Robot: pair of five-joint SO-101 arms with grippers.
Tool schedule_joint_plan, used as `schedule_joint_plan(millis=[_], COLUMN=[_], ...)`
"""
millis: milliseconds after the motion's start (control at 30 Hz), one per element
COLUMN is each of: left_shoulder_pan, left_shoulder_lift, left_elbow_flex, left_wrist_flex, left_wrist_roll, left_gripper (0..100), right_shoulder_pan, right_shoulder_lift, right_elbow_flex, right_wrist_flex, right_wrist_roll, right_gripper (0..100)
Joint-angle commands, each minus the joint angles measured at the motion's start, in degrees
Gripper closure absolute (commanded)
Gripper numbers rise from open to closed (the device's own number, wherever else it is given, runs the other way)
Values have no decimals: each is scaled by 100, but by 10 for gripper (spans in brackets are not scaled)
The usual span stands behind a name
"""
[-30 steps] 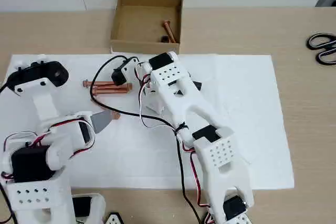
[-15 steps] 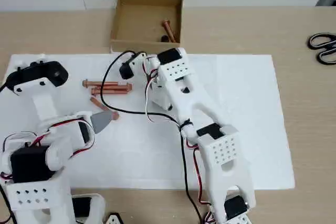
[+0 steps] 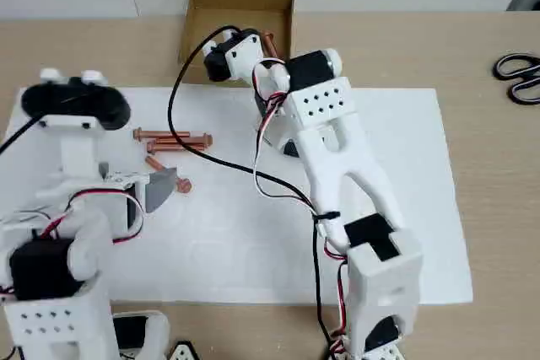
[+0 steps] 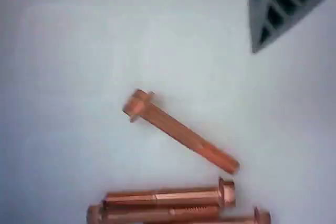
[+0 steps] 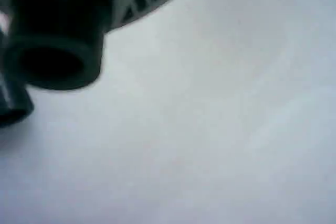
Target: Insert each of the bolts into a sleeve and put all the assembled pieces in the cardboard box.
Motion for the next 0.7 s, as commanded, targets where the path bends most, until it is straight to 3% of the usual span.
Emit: schedule_joint_plan(millis=[0,367,500,667], left_shoulder_pan=[-26,-26,-229,-536], left_shoulder_lift=[519,2822,3314,3965], left_elbow_flex=[-189,-558,-620,-549], left_wrist_flex=[-334,-993,-1952,-3648], left_wrist_roll=[-457,-3130,-4149,-4167], left_gripper=[677,677,677,677], right_shoulder_pan=[31,31,31,31], right_shoulder_lift=[-716,-1842,-2000,-2123], right_elbow_flex=[334,1486,1644,1837], right_wrist_flex=[40,22,13,13], right_wrist_roll=[-88,-88,-97,-97], right_gripper=[995,995,995,995])
